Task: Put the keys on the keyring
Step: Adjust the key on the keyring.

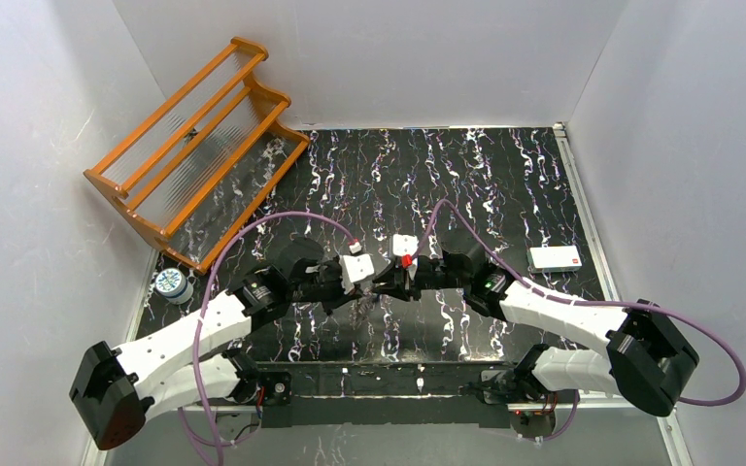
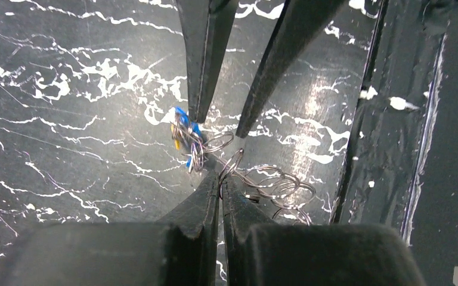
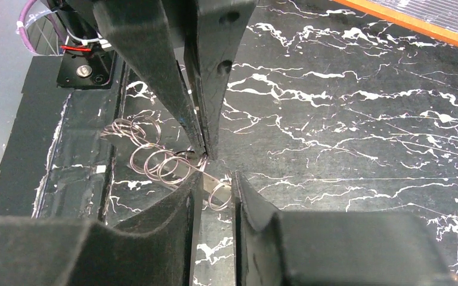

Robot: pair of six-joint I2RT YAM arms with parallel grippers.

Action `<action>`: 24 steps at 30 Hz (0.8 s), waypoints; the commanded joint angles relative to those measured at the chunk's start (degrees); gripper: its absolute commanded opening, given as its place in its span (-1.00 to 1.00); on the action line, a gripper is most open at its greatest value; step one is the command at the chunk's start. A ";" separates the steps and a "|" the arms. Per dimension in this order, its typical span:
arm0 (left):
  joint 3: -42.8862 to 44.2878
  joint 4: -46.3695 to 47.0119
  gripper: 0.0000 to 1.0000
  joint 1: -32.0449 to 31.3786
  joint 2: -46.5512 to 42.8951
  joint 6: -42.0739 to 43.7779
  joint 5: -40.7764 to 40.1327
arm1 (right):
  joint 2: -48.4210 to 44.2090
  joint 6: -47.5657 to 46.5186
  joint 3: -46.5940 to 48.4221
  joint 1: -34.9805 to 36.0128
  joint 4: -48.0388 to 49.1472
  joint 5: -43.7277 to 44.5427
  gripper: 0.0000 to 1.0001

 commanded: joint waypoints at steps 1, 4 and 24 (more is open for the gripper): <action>1.81 -2.75 -1.00 0.09 0.77 2.86 -0.04 | -0.04 -0.51 0.69 0.23 3.34 0.17 -0.38; 0.67 -0.95 -1.00 0.08 1.55 1.90 0.11 | 0.60 0.39 -0.30 0.16 4.74 -0.06 -0.36; -2.65 6.52 -1.00 -0.05 3.15 -3.21 2.11 | 4.57 4.98 -3.50 0.15 10.35 -3.43 -0.12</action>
